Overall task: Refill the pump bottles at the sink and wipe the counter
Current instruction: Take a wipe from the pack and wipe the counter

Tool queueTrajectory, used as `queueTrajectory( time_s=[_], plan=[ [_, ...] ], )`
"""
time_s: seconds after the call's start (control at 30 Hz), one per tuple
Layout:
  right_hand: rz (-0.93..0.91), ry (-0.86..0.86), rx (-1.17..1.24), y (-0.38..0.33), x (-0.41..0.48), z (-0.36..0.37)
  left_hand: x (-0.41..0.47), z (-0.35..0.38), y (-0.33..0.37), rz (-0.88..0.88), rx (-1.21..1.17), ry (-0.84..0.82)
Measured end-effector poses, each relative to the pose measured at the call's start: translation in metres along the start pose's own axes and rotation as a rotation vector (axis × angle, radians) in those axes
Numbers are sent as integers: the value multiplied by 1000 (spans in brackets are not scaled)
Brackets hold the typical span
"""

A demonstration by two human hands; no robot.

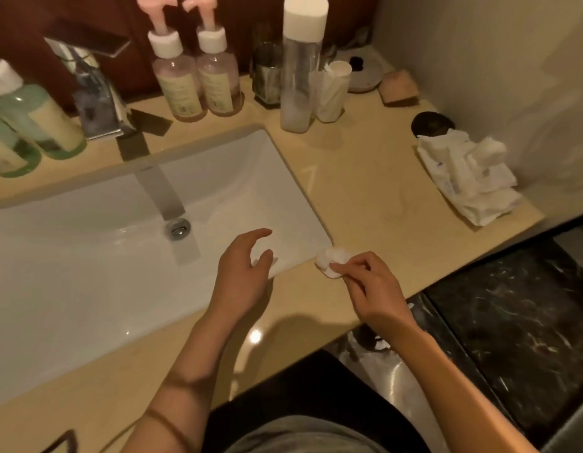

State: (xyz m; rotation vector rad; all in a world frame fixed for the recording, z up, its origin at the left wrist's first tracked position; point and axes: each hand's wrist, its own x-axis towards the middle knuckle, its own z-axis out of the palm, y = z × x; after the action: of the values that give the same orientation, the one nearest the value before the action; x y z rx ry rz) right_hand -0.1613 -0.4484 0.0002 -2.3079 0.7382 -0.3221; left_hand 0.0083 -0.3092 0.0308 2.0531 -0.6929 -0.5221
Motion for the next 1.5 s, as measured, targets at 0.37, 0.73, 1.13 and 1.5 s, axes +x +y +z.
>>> queueTrajectory(
  time_s=[0.37, 0.73, 1.13, 1.5],
  plan=[
    [-131, -88, -21, -36, 9, 39, -2, 10, 7, -53, 15, 48],
    [-238, -151, -75, 2, -38, 2, -7, 33, 16, -105, 187, -298],
    [245, 274, -118, 44, 13, -32, -4, 37, 22, -20, 344, -326],
    [-15, 175, -161, 7, 4, 18, 8, 35, 14, -29, 327, -296]
  ],
)
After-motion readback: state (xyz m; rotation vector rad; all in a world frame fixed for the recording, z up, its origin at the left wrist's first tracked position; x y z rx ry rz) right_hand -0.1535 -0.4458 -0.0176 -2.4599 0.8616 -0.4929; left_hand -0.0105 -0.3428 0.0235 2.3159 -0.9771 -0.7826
